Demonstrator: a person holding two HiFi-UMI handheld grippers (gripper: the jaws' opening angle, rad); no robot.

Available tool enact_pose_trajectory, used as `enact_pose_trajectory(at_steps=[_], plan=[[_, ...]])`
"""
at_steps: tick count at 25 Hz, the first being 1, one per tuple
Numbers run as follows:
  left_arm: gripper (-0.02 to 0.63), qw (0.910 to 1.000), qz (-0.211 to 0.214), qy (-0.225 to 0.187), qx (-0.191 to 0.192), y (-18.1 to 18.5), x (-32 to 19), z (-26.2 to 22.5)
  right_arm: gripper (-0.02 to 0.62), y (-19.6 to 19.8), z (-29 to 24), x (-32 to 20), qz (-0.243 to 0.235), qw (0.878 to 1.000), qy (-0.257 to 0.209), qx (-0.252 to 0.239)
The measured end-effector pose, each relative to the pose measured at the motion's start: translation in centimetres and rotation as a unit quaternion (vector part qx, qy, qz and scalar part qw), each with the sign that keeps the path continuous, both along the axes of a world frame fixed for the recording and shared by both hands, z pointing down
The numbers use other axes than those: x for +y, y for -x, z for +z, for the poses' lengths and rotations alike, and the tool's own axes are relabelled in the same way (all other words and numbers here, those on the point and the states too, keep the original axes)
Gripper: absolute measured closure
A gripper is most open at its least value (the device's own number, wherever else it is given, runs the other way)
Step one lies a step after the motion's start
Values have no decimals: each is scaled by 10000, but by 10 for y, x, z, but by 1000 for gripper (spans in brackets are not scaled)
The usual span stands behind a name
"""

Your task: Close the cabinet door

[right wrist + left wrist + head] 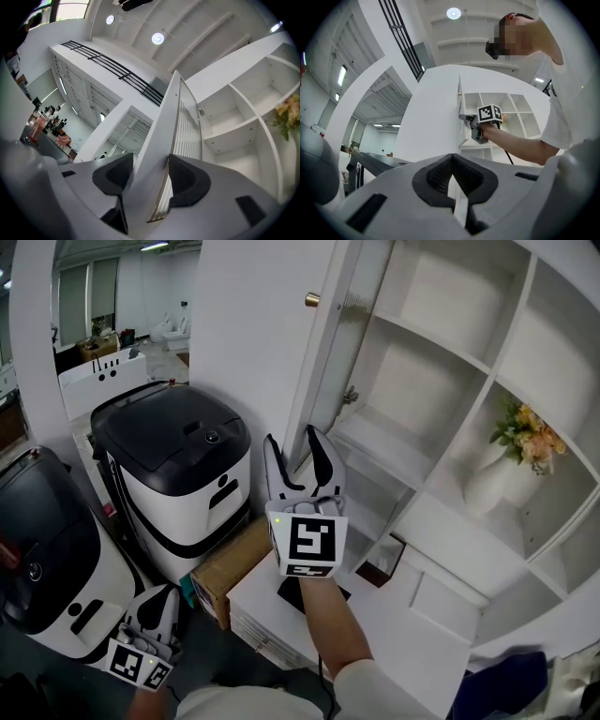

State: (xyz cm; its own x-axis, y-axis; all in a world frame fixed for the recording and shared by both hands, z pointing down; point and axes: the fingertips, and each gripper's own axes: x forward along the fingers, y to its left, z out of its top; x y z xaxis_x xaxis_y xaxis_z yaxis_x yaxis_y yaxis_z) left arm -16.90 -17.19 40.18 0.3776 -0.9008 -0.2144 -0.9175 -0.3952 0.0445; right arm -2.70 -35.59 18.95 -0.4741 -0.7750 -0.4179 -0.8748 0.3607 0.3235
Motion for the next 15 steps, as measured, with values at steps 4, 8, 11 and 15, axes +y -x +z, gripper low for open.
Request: enact_pose_trajectory(at_steps=[4,8,11,15], plan=[[601,10000,80,-9,-41,-11,-6,0,374,-10,-2,7,-103,9998,-130,-75],[601,9997,229,15,-96,-27,-11,0,387,-24,-4,14,-148,9996,-184,-148],[601,9994,315,19,-125,-36,-14,0,400,-34,-3,18,-107,9995,-228,-173],[601,9992,377,13,-144,-43,-18,0,407,-41,-3,21,-108,9994,-262,-187]])
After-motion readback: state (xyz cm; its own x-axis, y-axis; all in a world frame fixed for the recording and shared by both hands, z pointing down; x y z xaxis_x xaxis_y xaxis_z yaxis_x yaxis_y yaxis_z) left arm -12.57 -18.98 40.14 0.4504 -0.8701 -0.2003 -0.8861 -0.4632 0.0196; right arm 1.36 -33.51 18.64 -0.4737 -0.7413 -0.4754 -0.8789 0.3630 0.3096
